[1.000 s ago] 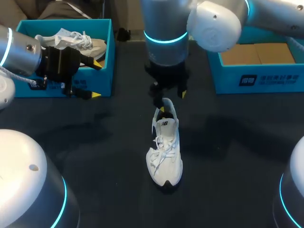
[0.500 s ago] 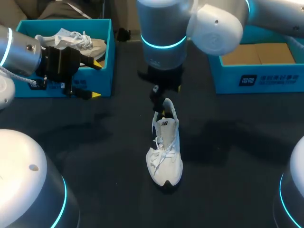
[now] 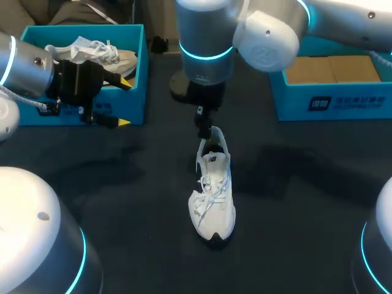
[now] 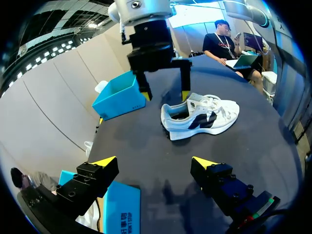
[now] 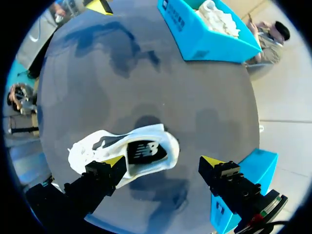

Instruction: Take the shoe out of the shoebox, open the shoe tongue, remove and reinsert the insole, then place the shoe into the shoebox

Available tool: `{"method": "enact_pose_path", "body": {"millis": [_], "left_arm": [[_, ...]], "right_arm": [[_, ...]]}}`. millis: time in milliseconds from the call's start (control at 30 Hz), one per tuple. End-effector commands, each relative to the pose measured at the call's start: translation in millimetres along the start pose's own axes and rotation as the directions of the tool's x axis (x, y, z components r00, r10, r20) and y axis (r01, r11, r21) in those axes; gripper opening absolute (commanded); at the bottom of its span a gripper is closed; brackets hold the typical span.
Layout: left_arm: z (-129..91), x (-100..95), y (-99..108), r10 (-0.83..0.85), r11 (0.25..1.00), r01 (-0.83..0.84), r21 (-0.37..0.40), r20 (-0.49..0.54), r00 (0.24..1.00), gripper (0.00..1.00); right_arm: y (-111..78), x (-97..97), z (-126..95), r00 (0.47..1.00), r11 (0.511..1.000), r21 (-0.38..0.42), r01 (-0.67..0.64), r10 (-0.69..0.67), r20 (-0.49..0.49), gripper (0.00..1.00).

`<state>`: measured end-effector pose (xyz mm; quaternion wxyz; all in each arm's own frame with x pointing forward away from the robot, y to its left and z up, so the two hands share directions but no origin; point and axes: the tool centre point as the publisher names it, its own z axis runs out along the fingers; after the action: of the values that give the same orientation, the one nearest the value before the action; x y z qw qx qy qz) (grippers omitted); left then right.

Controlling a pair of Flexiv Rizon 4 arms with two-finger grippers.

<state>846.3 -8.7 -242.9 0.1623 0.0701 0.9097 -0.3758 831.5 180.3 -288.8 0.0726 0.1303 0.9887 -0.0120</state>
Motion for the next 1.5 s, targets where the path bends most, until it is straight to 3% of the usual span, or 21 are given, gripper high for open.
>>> {"method": "enact_pose_path", "body": {"millis": [33,400,800,833,867,1033,1100,1133,1200,1400,1467,1500], "left_arm": [[0.2,-0.3,-0.1,0.000,1.000,0.000,-0.002,-0.001,1.000,1.00],[0.2,-0.3,-0.1,0.000,1.000,0.000,-0.002,-0.001,1.000,1.00],[0.2,-0.3,-0.1,0.000,1.000,0.000,-0.002,-0.001,1.000,1.00],[0.2,-0.3,-0.1,0.000,1.000,0.000,-0.002,-0.001,1.000,1.00],[0.2,-0.3,-0.1,0.000,1.000,0.000,-0.002,-0.001,1.000,1.00],[0.2,-0.3,-0.1,0.000,1.000,0.000,-0.002,-0.001,1.000,1.00],[0.2,-0.3,-0.1,0.000,1.000,0.000,-0.002,-0.001,1.000,1.00],[0.2,-0.3,-0.1,0.000,1.000,0.000,-0.002,-0.001,1.000,1.00],[0.2,-0.3,-0.1,0.000,1.000,0.000,-0.002,-0.001,1.000,1.00],[0.2,-0.3,-0.1,0.000,1.000,0.000,-0.002,-0.001,1.000,1.00],[0.2,-0.3,-0.1,0.000,1.000,0.000,-0.002,-0.001,1.000,1.00],[0.2,-0.3,-0.1,0.000,1.000,0.000,-0.002,-0.001,1.000,1.00]], "right_arm": [[7.4,-11.4,21.8,0.999,0.999,0.018,0.034,-0.033,-0.021,1.00],[8.2,-18.2,56.2,0.992,0.991,0.054,0.126,-0.127,0.013,1.00],[-3.5,-22.8,83.7,0.987,0.985,0.060,0.160,-0.161,0.017,1.00],[-5.1,-22.9,85.2,0.987,0.985,0.062,0.161,-0.162,0.016,0.98],[-7.1,-23.0,86.8,0.987,0.985,0.063,0.162,-0.163,0.015,0.86],[-10.9,-26.7,90.6,0.985,0.983,0.063,0.173,-0.174,0.010,0.70],[-9.1,-27.6,92.3,0.984,0.982,0.064,0.179,-0.180,0.006,0.49],[-9.0,-27.7,93.1,0.984,0.982,0.062,0.179,-0.180,0.005,0.48],[-9.5,-27.1,95.0,0.984,0.982,0.061,0.180,-0.180,0.001,0.36],[-6.9,-21.3,98.4,0.982,0.980,0.056,0.189,-0.189,-0.020,0.31],[-6.1,-19.6,99.7,0.982,0.981,0.055,0.187,-0.186,-0.023,0.26],[-5.8,-18.8,100.6,0.983,0.982,0.054,0.183,-0.182,-0.024,0.18]]}}
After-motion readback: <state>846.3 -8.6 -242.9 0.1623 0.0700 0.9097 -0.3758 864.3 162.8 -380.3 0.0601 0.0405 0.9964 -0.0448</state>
